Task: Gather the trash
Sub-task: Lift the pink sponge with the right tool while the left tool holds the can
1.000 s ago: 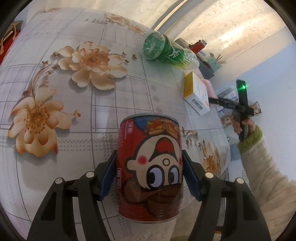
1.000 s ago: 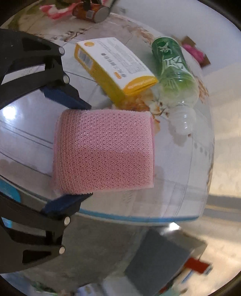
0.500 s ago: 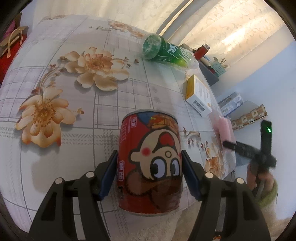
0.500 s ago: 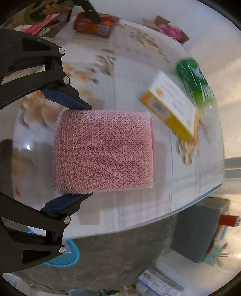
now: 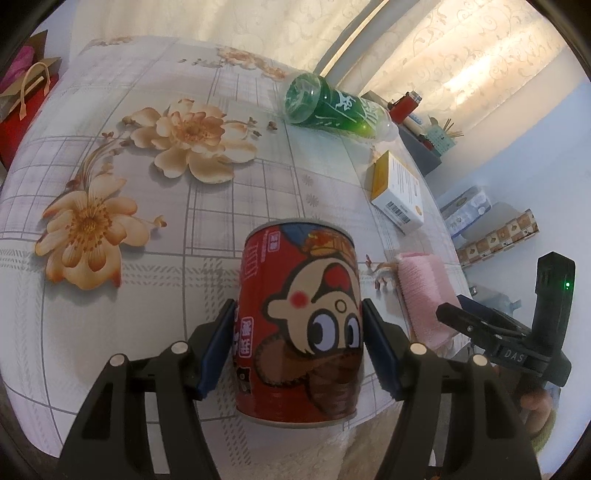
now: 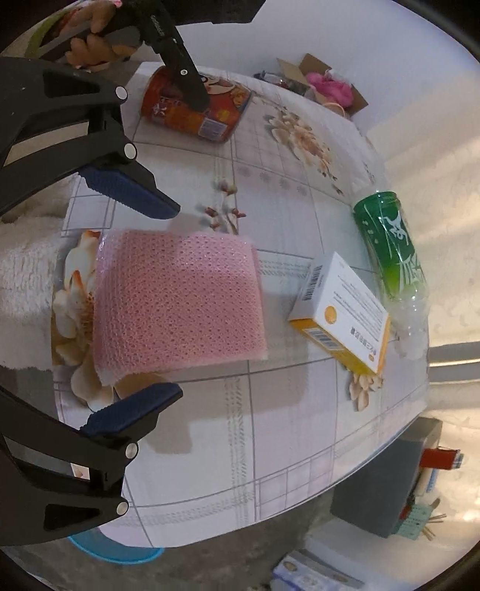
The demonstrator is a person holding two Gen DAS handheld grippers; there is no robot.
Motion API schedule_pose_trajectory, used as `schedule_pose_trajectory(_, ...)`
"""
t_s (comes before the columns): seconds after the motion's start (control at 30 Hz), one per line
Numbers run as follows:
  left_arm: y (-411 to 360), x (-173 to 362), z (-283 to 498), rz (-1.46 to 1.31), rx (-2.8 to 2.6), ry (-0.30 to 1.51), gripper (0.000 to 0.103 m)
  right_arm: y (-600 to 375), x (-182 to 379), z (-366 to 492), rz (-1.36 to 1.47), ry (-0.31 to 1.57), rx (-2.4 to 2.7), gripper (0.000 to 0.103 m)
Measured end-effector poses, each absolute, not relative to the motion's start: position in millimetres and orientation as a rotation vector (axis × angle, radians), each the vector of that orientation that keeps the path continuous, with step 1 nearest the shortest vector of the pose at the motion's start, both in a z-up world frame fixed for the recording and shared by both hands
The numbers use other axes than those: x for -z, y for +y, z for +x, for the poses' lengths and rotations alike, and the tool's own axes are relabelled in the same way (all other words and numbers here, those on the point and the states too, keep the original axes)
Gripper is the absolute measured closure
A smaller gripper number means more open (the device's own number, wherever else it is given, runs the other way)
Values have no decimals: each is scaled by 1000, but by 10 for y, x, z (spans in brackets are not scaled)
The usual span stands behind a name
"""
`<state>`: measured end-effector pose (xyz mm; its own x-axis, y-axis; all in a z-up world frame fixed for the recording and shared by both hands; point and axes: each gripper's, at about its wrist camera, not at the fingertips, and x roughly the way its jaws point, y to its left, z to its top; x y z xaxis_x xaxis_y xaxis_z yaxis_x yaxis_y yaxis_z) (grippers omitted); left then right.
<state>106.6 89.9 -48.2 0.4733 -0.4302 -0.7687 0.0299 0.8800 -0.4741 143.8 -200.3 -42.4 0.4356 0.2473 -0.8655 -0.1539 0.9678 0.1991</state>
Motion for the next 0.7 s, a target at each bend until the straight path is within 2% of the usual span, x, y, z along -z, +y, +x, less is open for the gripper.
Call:
schedule_pose_trajectory(0.53,775,531,1031,-326,244,1025,39,-1892,592,1365,75,1085,-195,17)
schedule_pose_trajectory(0.7,660,512,979,-238,202,988,39,-1902,609,1341,82,1067,-171,25)
